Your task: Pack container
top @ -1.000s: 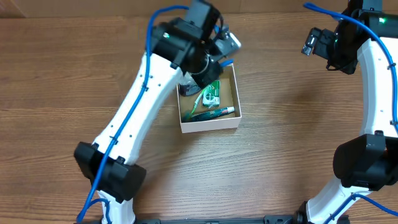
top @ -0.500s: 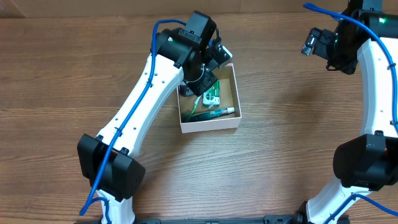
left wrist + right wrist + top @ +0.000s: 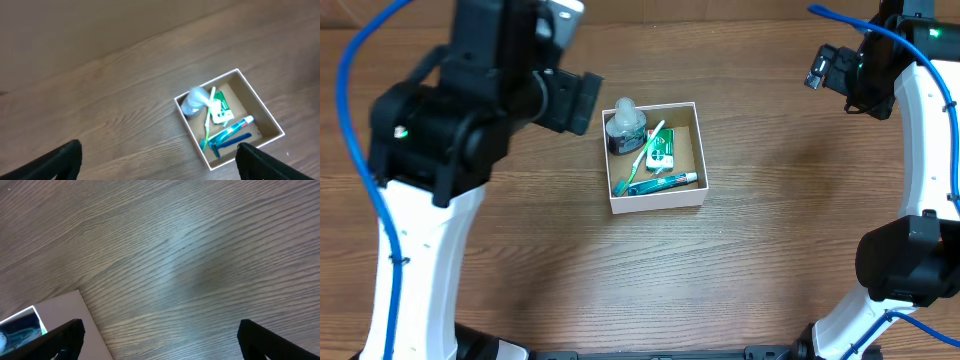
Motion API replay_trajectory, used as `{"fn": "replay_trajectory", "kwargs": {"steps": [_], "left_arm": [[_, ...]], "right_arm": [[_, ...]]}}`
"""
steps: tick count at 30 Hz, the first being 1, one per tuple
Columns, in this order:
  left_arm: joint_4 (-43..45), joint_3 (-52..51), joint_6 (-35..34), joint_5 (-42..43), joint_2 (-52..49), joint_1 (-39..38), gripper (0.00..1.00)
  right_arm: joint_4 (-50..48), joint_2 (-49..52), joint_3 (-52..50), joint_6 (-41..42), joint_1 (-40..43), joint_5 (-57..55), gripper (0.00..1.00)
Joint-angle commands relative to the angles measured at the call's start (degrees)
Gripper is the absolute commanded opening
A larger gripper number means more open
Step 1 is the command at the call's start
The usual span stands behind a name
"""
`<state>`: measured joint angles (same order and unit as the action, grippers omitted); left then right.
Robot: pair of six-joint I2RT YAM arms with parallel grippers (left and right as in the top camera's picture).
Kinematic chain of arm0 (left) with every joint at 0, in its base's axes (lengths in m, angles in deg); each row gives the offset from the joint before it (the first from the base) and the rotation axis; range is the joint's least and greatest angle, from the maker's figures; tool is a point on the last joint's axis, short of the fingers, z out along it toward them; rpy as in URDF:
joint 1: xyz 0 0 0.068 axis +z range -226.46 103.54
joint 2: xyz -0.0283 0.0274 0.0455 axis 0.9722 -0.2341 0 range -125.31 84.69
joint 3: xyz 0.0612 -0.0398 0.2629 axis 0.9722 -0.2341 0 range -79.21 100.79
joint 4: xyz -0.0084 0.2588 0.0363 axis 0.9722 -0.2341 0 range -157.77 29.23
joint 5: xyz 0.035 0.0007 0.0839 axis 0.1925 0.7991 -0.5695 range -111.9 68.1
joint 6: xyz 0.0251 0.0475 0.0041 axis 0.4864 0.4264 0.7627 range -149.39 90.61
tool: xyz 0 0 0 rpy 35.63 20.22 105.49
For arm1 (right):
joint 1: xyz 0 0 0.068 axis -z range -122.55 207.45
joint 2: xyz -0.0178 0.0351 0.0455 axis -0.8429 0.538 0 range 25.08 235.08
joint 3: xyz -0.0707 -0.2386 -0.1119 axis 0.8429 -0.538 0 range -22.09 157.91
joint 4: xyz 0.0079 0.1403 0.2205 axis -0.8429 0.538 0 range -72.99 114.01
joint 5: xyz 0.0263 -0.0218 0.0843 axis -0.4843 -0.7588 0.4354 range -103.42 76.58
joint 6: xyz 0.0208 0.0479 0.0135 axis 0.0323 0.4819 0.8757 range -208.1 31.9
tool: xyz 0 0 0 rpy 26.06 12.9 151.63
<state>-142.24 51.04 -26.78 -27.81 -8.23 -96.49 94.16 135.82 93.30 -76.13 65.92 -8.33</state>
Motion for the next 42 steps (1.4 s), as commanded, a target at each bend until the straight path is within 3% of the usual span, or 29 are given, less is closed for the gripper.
{"fn": "replay_trajectory", "kwargs": {"steps": [1,5,21,25,28,32,37,42], "left_arm": [[0.04,0.46,-5.14,-0.66,-0.24,0.52,1.0],[0.33,0.46,-10.49,-0.15,0.09,0.52,1.0],[0.0,0.28,-10.54,0.39,-0.04,0.52,1.0],[0.5,-0.37,-10.34,-0.94,4.94,2.95,1.0],[10.49,-6.58,-6.69,7.82,12.37,10.47,1.0],[33.51,-27.82,-1.4,21.27,27.04,22.29,1.0],[57.13,-56.65,-0.92,22.32,43.04,24.57,1.0],[71.49,-81.48,-3.06,23.78,55.63,24.48,1.0]], "right_arm": [[-0.31,-1.33,0.85,-0.17,-0.24,-0.33,1.0],[-0.31,-1.33,0.87,-0.17,-0.24,-0.33,1.0],[-0.31,-1.33,0.85,-0.17,-0.24,-0.33,1.0],[-0.31,-1.33,0.85,-0.17,-0.24,-0.33,1.0],[-0.31,-1.33,0.85,-0.17,-0.24,-0.33,1.0],[-0.31,-1.33,0.85,-0.17,-0.24,-0.33,1.0],[-0.31,-1.33,0.85,-0.2,-0.24,-0.33,1.0],[-0.31,-1.33,0.85,-0.17,-0.24,-0.33,1.0]]}}
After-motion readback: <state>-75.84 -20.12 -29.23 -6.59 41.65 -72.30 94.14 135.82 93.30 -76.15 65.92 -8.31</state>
